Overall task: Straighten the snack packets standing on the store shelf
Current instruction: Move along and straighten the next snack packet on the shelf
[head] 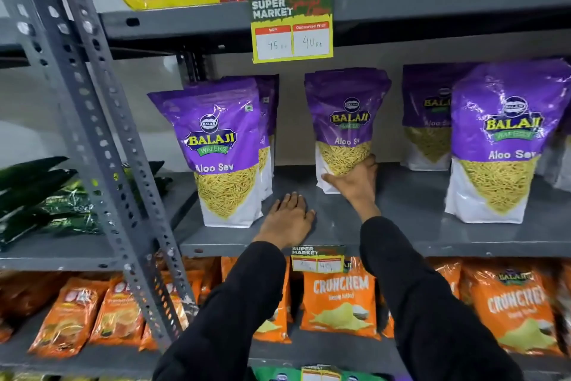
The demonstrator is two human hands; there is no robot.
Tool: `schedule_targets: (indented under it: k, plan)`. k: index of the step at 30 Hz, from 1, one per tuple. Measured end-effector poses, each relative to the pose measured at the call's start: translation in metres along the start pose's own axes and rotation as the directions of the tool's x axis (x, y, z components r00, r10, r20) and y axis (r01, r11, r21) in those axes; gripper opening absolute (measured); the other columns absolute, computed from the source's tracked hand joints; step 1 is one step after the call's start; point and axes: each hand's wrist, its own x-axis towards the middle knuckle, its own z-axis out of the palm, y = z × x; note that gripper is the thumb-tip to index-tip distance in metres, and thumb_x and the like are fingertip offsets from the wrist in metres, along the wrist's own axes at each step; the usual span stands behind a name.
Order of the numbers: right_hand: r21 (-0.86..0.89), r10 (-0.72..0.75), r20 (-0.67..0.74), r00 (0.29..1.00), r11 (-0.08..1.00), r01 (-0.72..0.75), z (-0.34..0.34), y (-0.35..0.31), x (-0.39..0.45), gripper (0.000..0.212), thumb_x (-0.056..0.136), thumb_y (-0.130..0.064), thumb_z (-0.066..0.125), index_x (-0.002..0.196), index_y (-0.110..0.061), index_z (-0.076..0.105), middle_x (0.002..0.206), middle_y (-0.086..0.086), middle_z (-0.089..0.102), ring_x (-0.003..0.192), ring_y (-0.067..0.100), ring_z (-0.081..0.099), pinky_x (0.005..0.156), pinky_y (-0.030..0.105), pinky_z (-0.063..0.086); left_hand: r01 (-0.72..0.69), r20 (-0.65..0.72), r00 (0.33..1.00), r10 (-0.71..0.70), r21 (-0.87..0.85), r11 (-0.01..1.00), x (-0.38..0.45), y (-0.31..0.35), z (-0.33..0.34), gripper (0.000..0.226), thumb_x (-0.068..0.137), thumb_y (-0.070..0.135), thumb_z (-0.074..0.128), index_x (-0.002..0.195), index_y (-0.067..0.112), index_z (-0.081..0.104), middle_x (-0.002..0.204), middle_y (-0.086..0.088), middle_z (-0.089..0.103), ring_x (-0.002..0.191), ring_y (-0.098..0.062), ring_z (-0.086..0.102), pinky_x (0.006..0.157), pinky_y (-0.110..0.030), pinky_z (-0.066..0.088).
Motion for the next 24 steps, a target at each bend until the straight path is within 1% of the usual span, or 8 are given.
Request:
schedule_targets:
  k: [2, 5, 8, 12, 15, 20, 24]
  plan:
    - [-0.004, -0.025, -0.011, 1.000, 1.000, 0.025, -0.005, 0.002, -0.010, 0.120, 0.056, -0.044, 0.098, 0.143, 0.004, 0.031, 0.142, 0.025, 0.043, 0.134, 0.038, 0.045, 0.108, 0.043, 0.045, 0.004, 0.006, 1.000, -0.004, 0.000, 1.000, 0.000, 0.001, -0.001, 0.067, 0.108, 0.043, 0.019, 0.164, 0.007, 0.015, 0.174, -0.011, 0.013, 0.162, -0.025, 0.011, 0.130, -0.043, 0.009]
    - [0.022, -0.036, -0.024, 0.999, 0.999, 0.037, -0.013, 0.005, -0.027, 0.123, 0.054, -0.045, 0.099, 0.143, 0.004, 0.031, 0.141, 0.024, 0.044, 0.132, 0.039, 0.047, 0.105, 0.044, 0.048, 0.007, 0.014, 1.000, -0.007, 0.005, 1.000, -0.001, 0.002, -0.003, 0.066, 0.108, 0.042, 0.019, 0.164, 0.008, 0.016, 0.174, -0.011, 0.013, 0.162, -0.026, 0.010, 0.130, -0.045, 0.009]
    - [0.049, -0.051, -0.044, 0.998, 0.997, 0.054, -0.023, 0.006, -0.047, 0.127, 0.051, -0.048, 0.099, 0.146, -0.001, 0.030, 0.141, 0.021, 0.045, 0.134, 0.037, 0.047, 0.105, 0.045, 0.047, 0.000, 0.016, 1.000, 0.000, 0.010, 1.000, -0.004, 0.001, -0.006, 0.065, 0.108, 0.042, 0.020, 0.164, 0.007, 0.018, 0.173, -0.012, 0.015, 0.162, -0.027, 0.012, 0.130, -0.046, 0.009]
    - [0.044, -0.081, -0.037, 0.996, 0.996, 0.083, -0.039, 0.011, -0.073, 0.127, 0.051, -0.055, 0.096, 0.145, -0.003, 0.029, 0.138, 0.017, 0.045, 0.130, 0.037, 0.049, 0.101, 0.047, 0.051, 0.005, 0.023, 1.000, -0.006, 0.021, 1.000, -0.005, 0.001, -0.011, 0.065, 0.109, 0.042, 0.020, 0.164, 0.007, 0.018, 0.173, -0.011, 0.014, 0.162, -0.026, 0.012, 0.130, -0.046, 0.010]
    - [0.042, -0.091, -0.032, 0.995, 0.995, 0.093, -0.052, 0.015, -0.090, 0.130, 0.053, -0.055, 0.095, 0.149, -0.003, 0.024, 0.140, 0.017, 0.043, 0.132, 0.037, 0.047, 0.103, 0.049, 0.051, 0.008, 0.037, 0.999, -0.009, 0.042, 0.999, -0.007, 0.003, -0.011, 0.066, 0.109, 0.042, 0.020, 0.164, 0.006, 0.016, 0.174, -0.012, 0.013, 0.162, -0.025, 0.010, 0.130, -0.047, 0.011]
    - [0.018, -0.091, -0.042, 0.995, 0.996, 0.091, -0.066, 0.018, -0.113, 0.132, 0.053, -0.059, 0.093, 0.152, -0.007, 0.023, 0.142, 0.014, 0.043, 0.133, 0.035, 0.048, 0.102, 0.047, 0.051, 0.014, 0.038, 0.999, -0.016, 0.042, 0.999, -0.012, 0.009, -0.017, 0.062, 0.109, 0.038, 0.021, 0.163, 0.007, 0.019, 0.173, -0.011, 0.014, 0.162, -0.024, 0.011, 0.130, -0.048, 0.012]
    - [0.001, -0.086, -0.045, 0.995, 0.996, 0.086, -0.074, 0.018, -0.124, 0.132, 0.052, -0.061, 0.093, 0.151, -0.008, 0.023, 0.141, 0.013, 0.044, 0.133, 0.034, 0.049, 0.103, 0.048, 0.052, -0.018, 0.059, 0.998, 0.011, 0.120, 0.993, -0.017, 0.012, -0.019, 0.059, 0.110, 0.036, 0.022, 0.162, 0.006, 0.023, 0.172, -0.012, 0.016, 0.162, -0.025, 0.011, 0.129, -0.050, 0.014]
